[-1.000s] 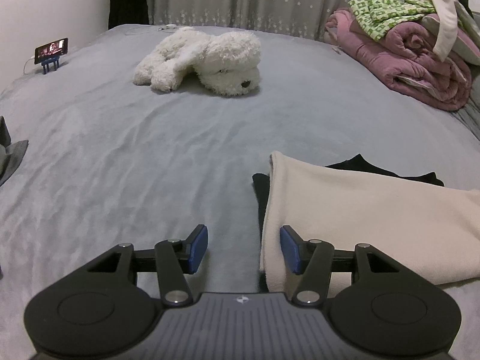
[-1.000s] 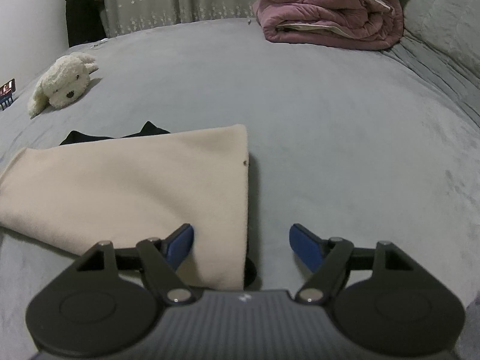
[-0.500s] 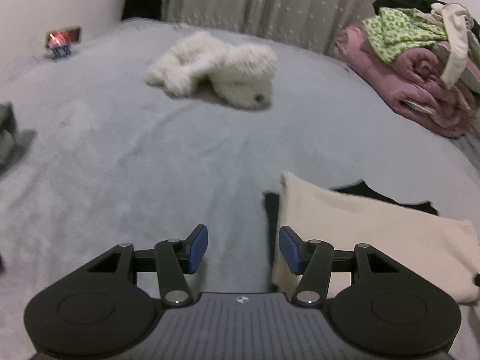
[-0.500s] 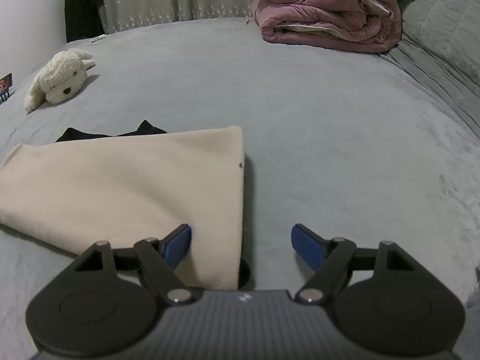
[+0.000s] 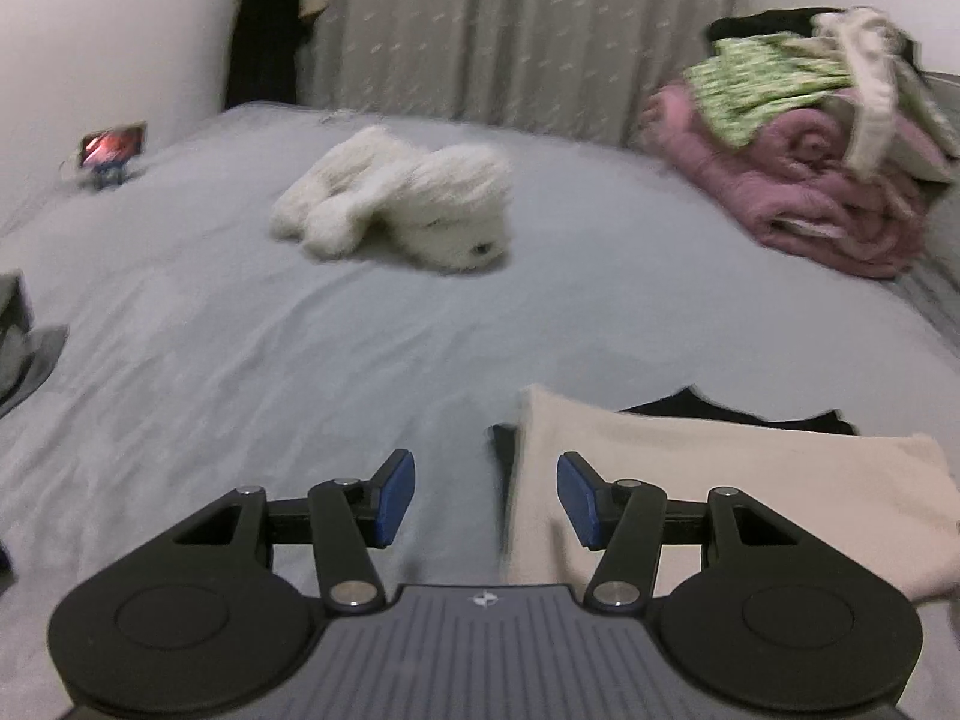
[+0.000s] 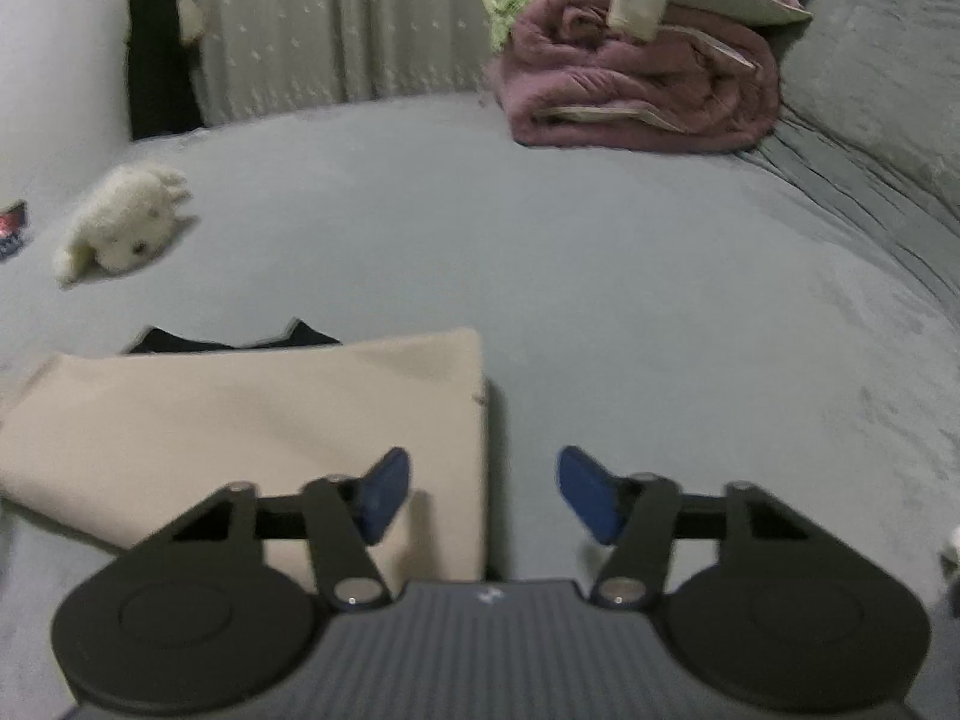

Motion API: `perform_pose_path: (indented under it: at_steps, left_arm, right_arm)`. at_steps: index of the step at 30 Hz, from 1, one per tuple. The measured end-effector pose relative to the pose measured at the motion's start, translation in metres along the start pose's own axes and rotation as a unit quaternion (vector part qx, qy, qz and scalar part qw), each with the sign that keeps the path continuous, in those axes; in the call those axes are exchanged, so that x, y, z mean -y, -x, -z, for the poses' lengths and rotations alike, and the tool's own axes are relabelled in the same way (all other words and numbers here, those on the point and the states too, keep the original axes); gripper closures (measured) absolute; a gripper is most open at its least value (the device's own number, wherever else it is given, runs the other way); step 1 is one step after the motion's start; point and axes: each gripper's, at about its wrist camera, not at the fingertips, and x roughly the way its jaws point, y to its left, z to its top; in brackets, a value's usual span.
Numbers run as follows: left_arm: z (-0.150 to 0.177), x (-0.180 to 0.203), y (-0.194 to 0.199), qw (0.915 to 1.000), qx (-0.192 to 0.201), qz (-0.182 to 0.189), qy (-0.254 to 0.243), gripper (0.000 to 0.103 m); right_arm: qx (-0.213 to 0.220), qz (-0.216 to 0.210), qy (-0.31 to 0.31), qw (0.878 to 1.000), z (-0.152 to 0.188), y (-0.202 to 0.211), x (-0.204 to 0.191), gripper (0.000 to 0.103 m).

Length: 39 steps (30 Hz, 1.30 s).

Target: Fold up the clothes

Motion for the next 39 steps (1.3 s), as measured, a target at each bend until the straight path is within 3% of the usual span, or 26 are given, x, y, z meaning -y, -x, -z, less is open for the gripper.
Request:
perform_pose_path:
  at_steps: [3, 6, 8, 11, 17, 30, 31, 33, 34, 39]
  left_arm:
    - [0.007, 0.014, 0.0, 0.9994, 0.01, 0.012, -0.032, 0.05]
    - [0.015, 0.022, -0.014, 0.9985, -0.032, 0.014, -0.041, 0.05]
    - [0.021, 0.02, -0.026, 0.9975, -0.065, 0.006, -0.028, 0.048]
    - [0.022, 0.011, -0.032, 0.9968, -0.078, 0.015, 0.004, 0.047]
    - [0.02, 0.009, -0.031, 0.9962, -0.084, 0.016, 0.014, 0.046]
    - [0.019, -0.003, -0.03, 0.9945, -0.097, 0.009, 0.037, 0.046]
    - [0.018, -0.004, -0.03, 0.9942, -0.099, 0.01, 0.041, 0.046]
    - [0.018, -0.006, -0.029, 0.9937, -0.102, 0.01, 0.045, 0.046]
    - [0.018, -0.006, -0.028, 0.9936, -0.103, 0.009, 0.046, 0.046]
    - [0.016, -0.008, -0.023, 0.9938, -0.1, 0.006, 0.049, 0.046]
  right_arm:
    - [-0.002, -0.02, 0.016, 1.0, 0.003, 0.0, -0.009, 0.062]
    - [-0.021, -0.03, 0.034, 0.999, 0.009, -0.009, -0.019, 0.062]
    - [-0.035, -0.027, 0.051, 0.998, 0.013, -0.017, -0.026, 0.062]
    - [-0.036, -0.024, 0.061, 0.997, 0.016, -0.024, -0.028, 0.061]
    - [-0.038, -0.04, 0.042, 0.998, 0.018, -0.032, -0.021, 0.06]
    - [-0.033, -0.027, 0.05, 0.998, 0.013, -0.027, -0.019, 0.058]
    - [-0.032, -0.017, 0.049, 0.998, 0.012, -0.028, -0.017, 0.056]
    - [-0.034, 0.015, 0.056, 0.998, 0.012, -0.031, -0.014, 0.041]
    - [-0.037, 0.022, 0.058, 0.997, 0.011, -0.033, -0.011, 0.04]
    - [-0.032, 0.021, 0.048, 0.998, 0.01, -0.03, -0.009, 0.045]
